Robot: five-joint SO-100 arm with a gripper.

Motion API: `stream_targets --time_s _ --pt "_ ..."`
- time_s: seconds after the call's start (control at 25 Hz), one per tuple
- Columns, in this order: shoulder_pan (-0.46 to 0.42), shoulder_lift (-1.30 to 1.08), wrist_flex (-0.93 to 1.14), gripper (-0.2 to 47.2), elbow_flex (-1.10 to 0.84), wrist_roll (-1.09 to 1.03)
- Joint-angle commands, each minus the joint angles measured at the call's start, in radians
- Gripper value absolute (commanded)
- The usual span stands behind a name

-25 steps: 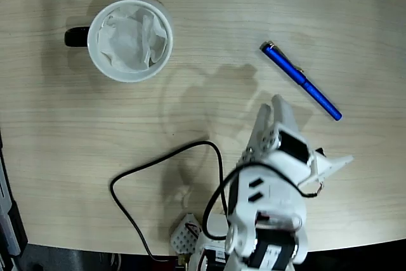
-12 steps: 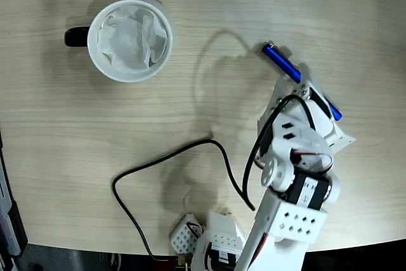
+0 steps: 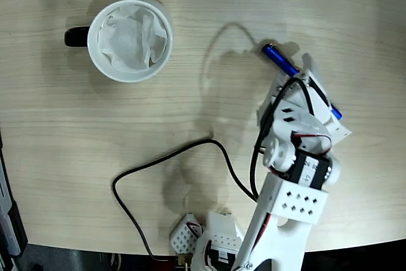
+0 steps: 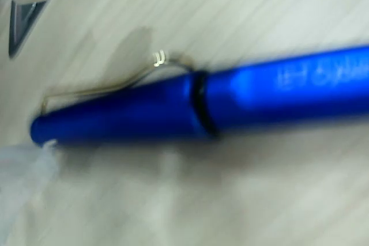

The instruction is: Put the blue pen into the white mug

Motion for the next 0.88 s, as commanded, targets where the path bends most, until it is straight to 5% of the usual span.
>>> stream_targets --time_s 0.0,0.48,0.84 --pt "0.002 0.005 0.003 20.0 -0.031 0.031" --pt "-0.012 -0.106 -0.006 19.2 -0.037 0.034" --pt "-0.002 -0.129 -0.006 2.7 -0.072 0.034"
